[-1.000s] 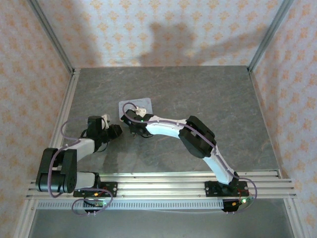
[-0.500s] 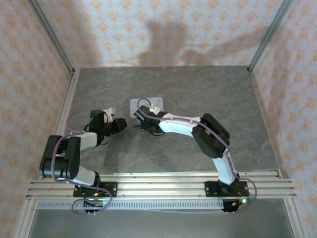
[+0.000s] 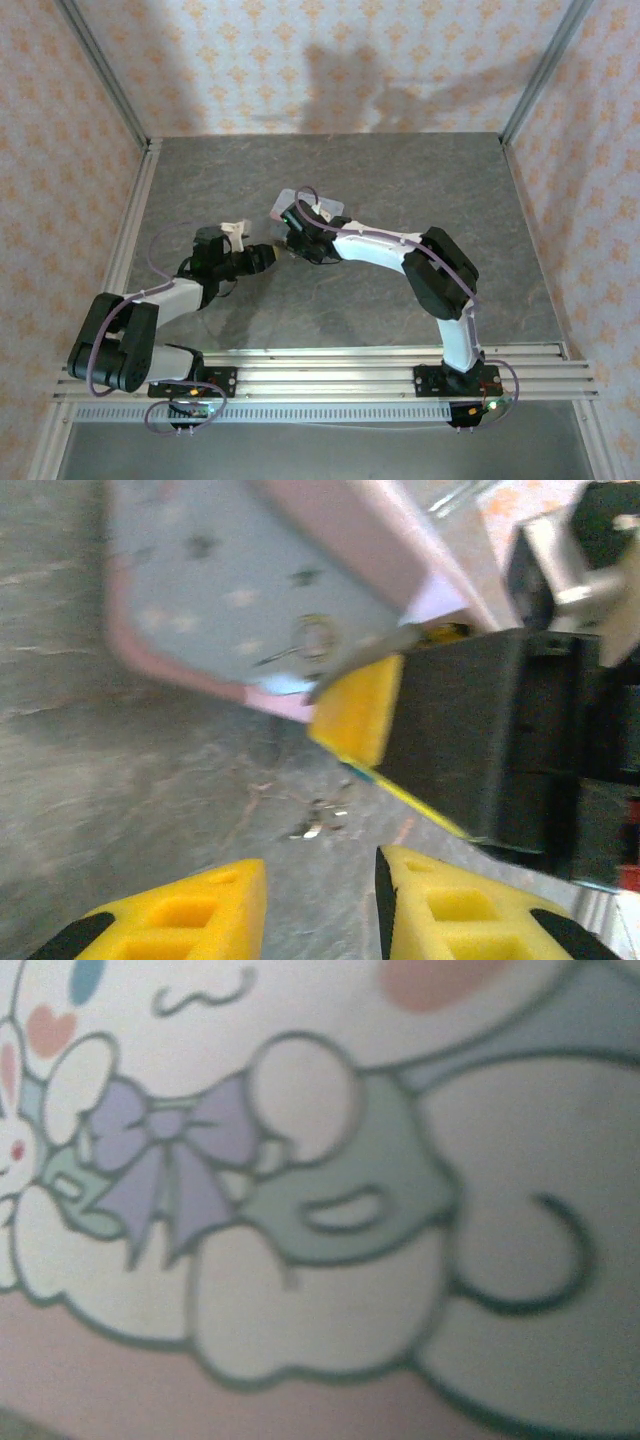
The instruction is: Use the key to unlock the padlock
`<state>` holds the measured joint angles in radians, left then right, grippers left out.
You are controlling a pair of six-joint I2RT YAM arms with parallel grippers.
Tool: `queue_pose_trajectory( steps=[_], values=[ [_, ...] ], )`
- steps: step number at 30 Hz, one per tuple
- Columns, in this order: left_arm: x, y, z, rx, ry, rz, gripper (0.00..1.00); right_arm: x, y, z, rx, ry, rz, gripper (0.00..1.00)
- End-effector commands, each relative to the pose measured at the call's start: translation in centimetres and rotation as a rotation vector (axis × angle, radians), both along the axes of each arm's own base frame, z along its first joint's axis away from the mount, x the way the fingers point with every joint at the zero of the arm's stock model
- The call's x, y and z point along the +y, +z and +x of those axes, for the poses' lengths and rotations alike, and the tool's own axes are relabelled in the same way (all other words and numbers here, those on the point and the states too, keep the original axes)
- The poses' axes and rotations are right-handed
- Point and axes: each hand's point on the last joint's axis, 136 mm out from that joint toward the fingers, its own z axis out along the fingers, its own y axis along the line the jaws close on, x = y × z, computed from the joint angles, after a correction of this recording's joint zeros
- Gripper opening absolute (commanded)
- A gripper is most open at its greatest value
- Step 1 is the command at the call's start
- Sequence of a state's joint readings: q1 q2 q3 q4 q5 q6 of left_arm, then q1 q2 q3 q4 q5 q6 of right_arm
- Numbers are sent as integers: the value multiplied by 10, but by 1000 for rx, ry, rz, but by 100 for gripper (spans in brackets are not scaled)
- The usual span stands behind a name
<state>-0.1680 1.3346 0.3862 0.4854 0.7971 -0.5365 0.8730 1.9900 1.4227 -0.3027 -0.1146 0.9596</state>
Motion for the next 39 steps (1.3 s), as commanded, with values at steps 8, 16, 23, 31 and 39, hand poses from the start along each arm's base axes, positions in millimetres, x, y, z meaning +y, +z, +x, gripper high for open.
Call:
queue_pose_trajectory(
  steps=[8,16,23,31,39],
  values=[
    [-22,22,23,-40,16,-281,26,10,18,8,35,-57,193,0],
    [-13,-2,23,28,92,-277,27,12,11,8,62,-74,236,0],
    [-15,-5,22,16,74,-283,27,8,10,10,75,-84,251,0],
    [-21,-3,31,-9,45,-310,27,8,7,8,94,-85,260,0],
    [-24,1,36,-27,27,-321,27,14,5,7,115,-81,291,0]
  ],
)
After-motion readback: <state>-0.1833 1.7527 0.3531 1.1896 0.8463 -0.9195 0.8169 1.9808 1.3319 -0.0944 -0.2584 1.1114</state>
